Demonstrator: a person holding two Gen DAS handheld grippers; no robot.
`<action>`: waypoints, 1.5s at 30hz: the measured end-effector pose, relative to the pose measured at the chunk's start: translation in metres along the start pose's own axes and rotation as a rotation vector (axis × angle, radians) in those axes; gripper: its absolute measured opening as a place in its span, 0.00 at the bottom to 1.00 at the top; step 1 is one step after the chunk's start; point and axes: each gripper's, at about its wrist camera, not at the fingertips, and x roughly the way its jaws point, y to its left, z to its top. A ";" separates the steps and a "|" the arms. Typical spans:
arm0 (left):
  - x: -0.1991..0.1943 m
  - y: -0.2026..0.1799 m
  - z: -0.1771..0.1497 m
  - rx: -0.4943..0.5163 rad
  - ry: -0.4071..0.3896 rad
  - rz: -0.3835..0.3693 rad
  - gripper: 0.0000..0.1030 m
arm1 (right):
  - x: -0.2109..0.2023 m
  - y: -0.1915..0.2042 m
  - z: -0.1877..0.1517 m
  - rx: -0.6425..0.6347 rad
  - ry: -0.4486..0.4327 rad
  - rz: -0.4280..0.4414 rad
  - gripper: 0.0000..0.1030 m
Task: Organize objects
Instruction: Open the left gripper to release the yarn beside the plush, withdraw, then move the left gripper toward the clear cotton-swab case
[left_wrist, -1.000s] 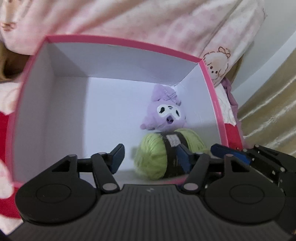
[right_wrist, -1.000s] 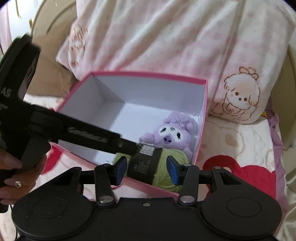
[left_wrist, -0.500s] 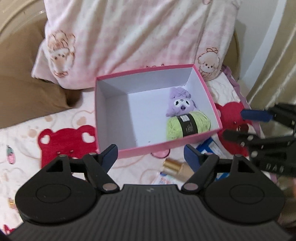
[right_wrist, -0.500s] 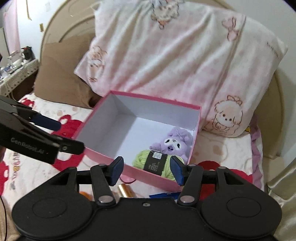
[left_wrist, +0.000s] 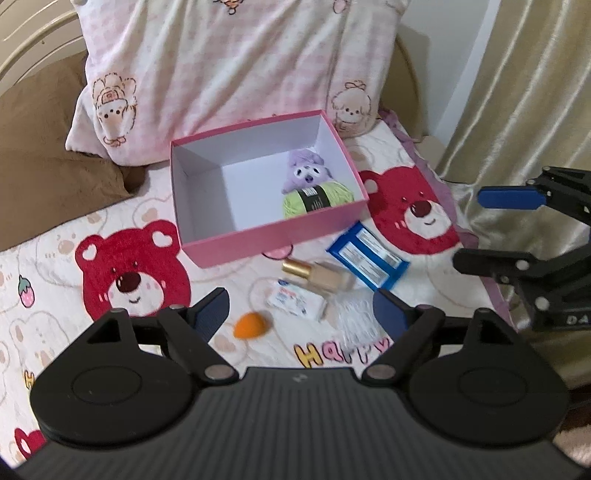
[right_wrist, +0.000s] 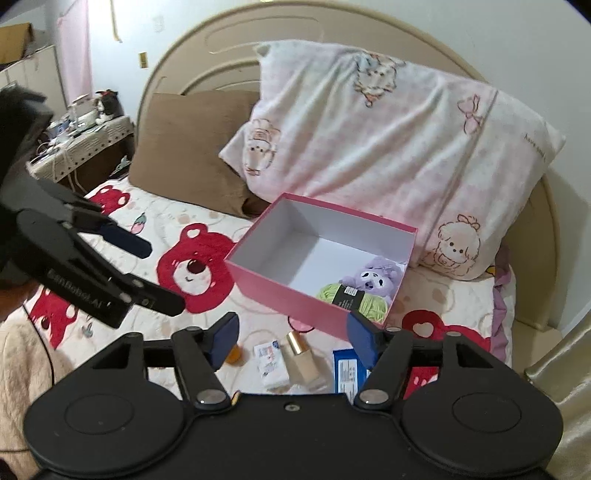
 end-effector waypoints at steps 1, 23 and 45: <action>0.000 -0.001 -0.005 -0.003 0.002 -0.003 0.85 | -0.004 0.002 -0.005 -0.001 -0.006 0.000 0.75; 0.100 -0.013 -0.075 -0.042 0.053 -0.080 0.92 | 0.053 -0.007 -0.143 0.083 -0.092 0.142 0.88; 0.212 -0.019 -0.105 -0.180 -0.001 -0.255 0.74 | 0.172 0.017 -0.209 0.168 -0.008 -0.044 0.87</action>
